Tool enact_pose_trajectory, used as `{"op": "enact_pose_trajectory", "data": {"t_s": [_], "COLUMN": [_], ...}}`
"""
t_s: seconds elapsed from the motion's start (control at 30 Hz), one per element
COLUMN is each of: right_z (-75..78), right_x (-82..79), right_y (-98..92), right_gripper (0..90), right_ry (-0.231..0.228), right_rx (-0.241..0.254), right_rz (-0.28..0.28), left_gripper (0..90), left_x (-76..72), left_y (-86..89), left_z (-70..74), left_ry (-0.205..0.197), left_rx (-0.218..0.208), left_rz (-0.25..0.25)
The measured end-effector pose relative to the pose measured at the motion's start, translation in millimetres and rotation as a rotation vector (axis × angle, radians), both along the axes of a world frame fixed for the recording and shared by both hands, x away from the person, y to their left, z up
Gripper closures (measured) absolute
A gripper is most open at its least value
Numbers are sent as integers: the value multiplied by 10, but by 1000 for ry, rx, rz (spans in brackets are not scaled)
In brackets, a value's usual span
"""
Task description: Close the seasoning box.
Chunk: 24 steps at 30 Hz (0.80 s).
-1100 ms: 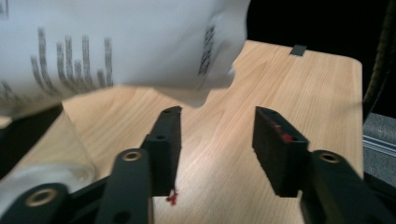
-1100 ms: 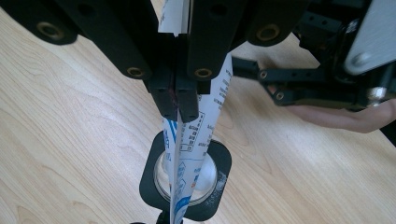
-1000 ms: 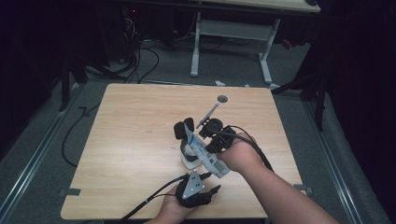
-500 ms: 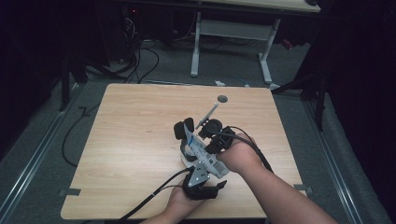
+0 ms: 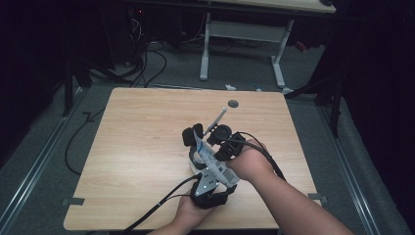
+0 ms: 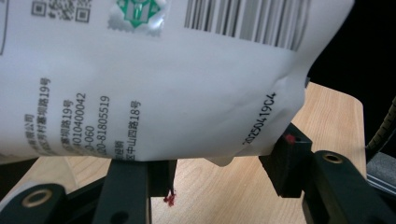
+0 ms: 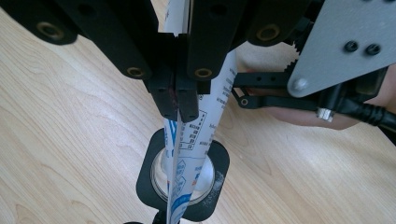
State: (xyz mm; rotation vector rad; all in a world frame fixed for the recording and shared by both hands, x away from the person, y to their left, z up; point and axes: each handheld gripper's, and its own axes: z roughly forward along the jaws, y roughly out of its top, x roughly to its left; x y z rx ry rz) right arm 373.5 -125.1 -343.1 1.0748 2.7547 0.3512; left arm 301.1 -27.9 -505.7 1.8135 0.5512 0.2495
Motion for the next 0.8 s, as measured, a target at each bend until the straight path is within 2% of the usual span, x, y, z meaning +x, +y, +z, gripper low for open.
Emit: {"op": "enact_pose_trajectory", "data": {"t_s": [0.13,0.8], "right_z": [10,67], "right_x": [2,33], "right_y": [0,44], "right_gripper": [900,900], "right_ry": [2,-6], "right_rx": [-4,-22], "right_rz": [-3,2], "left_gripper": [514,528], "left_x": [-18,-10], "left_y": [6,18], "left_z": [18,114], "left_ry": [-17,-35], "left_rx": [7,-4], "left_rz": [2,0]}}
